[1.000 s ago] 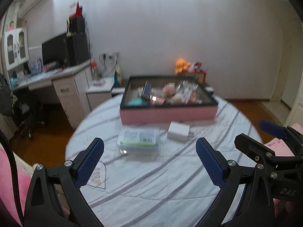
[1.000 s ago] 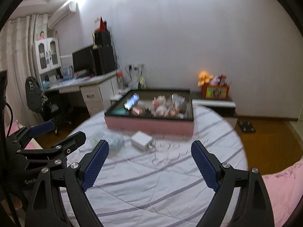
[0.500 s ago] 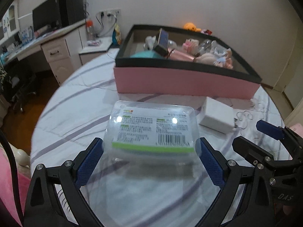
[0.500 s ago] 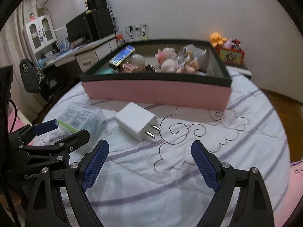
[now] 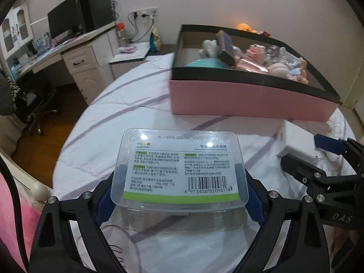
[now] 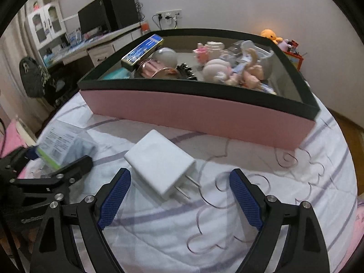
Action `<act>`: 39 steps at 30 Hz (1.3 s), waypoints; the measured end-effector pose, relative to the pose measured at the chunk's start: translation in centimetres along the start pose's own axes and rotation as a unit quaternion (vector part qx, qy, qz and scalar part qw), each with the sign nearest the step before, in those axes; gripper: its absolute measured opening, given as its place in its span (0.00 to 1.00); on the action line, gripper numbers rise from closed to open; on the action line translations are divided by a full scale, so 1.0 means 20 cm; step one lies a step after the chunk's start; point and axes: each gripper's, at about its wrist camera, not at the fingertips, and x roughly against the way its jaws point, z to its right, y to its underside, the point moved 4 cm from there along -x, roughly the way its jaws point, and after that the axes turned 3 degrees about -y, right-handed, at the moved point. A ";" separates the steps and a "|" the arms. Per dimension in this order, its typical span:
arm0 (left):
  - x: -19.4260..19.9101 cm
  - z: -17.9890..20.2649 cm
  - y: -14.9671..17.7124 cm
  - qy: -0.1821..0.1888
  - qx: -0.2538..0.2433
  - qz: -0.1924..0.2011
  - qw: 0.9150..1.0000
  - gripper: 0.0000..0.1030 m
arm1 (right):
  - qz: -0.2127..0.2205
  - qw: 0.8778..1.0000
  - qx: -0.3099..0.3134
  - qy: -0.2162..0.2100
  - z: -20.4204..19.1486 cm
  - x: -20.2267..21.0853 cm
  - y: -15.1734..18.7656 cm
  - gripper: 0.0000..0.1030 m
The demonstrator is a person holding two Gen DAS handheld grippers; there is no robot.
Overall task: Organize rigid objects
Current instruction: 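Grasp the clear plastic box with the left tool while the right tool grasps the white charger, then carry the plastic box and white charger into the tray and open both tools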
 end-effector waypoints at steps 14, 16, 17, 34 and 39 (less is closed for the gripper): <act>0.11 0.01 -0.01 0.035 0.007 0.030 0.999 0.90 | 0.012 0.999 0.037 0.019 -0.09 0.04 0.00 0.62; 0.20 0.02 -0.02 0.043 0.009 0.052 0.998 0.90 | 0.031 0.999 0.031 0.017 -0.08 0.12 0.03 0.62; 0.25 0.02 -0.03 0.046 0.009 0.064 0.997 0.90 | 0.039 0.999 0.029 0.015 -0.08 0.15 0.03 0.62; 0.88 0.13 -0.14 0.061 -0.023 0.207 0.976 0.90 | 0.193 0.981 0.018 0.016 -0.11 0.89 -0.01 0.62; 0.82 0.17 -0.26 0.076 -0.037 0.203 0.975 0.91 | 0.205 0.978 0.019 0.023 -0.07 0.90 -0.10 0.62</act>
